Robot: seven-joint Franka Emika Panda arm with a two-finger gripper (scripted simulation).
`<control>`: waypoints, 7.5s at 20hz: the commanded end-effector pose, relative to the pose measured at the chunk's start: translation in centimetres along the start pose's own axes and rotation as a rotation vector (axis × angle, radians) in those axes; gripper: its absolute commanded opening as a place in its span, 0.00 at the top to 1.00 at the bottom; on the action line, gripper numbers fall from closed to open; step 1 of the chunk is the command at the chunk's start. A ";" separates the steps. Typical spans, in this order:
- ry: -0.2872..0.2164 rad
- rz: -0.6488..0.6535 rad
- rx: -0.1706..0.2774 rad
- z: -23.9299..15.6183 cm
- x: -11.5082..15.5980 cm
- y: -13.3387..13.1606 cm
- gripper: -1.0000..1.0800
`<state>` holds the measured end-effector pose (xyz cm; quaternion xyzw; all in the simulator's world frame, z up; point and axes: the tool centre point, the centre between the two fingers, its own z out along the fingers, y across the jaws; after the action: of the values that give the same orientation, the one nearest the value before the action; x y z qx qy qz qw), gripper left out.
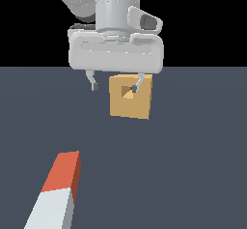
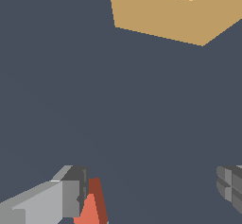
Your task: Insert the peg into the horizontal hole in a box.
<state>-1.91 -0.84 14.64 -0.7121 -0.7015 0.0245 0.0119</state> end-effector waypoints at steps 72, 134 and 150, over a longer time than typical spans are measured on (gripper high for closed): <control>0.013 -0.200 -0.053 13.4 -21.6 -5.4 1.00; 0.024 0.243 -0.049 4.6 2.9 0.1 1.00; 0.025 0.243 -0.049 4.5 4.7 0.6 1.00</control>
<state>-1.70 3.05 9.91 -0.7927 -0.6096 0.0012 0.0010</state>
